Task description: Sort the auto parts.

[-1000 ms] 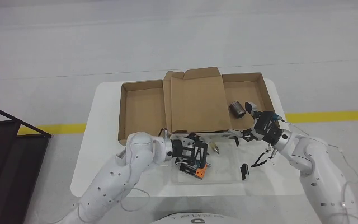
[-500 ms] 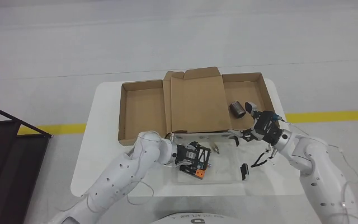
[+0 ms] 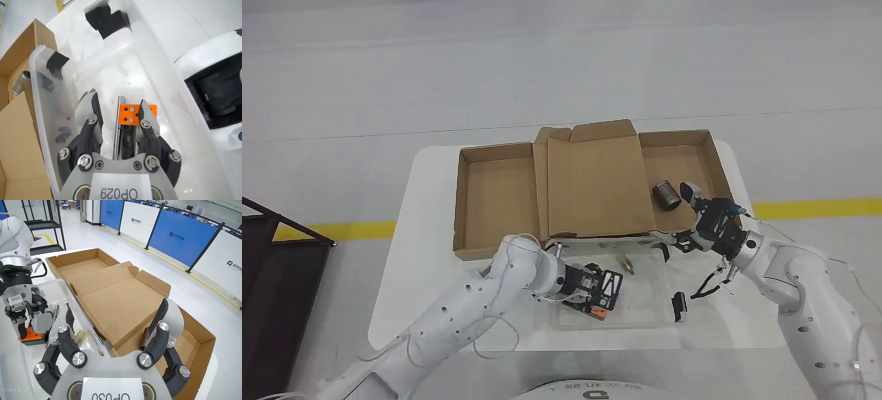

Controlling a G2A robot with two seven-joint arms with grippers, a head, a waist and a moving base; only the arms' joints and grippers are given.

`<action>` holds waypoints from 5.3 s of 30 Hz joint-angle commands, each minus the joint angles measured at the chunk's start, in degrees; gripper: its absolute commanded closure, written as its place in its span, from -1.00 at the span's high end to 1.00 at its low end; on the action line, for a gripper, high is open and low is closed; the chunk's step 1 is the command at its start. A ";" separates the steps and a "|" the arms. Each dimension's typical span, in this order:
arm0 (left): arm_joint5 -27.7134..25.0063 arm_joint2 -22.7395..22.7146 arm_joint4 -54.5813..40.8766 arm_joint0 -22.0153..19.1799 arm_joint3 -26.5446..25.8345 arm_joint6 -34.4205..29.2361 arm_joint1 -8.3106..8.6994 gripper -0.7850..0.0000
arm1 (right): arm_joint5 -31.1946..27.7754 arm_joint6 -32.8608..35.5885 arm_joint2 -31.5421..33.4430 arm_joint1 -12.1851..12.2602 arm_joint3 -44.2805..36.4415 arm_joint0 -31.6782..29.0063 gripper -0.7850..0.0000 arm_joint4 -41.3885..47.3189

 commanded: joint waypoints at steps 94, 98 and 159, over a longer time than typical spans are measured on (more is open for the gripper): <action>4.41 -5.22 -9.47 2.21 -17.94 -7.32 7.98 -1.00 | -0.01 -0.03 0.00 0.00 0.00 0.00 1.00 -0.03; 4.91 -8.27 -9.95 3.81 -20.30 -5.77 8.80 -1.00 | -0.01 -0.03 0.00 0.00 0.00 0.00 1.00 -0.03; 19.25 -31.22 2.75 13.04 -10.25 5.74 13.02 1.00 | -0.01 -0.03 0.00 0.00 0.00 0.00 1.00 -0.03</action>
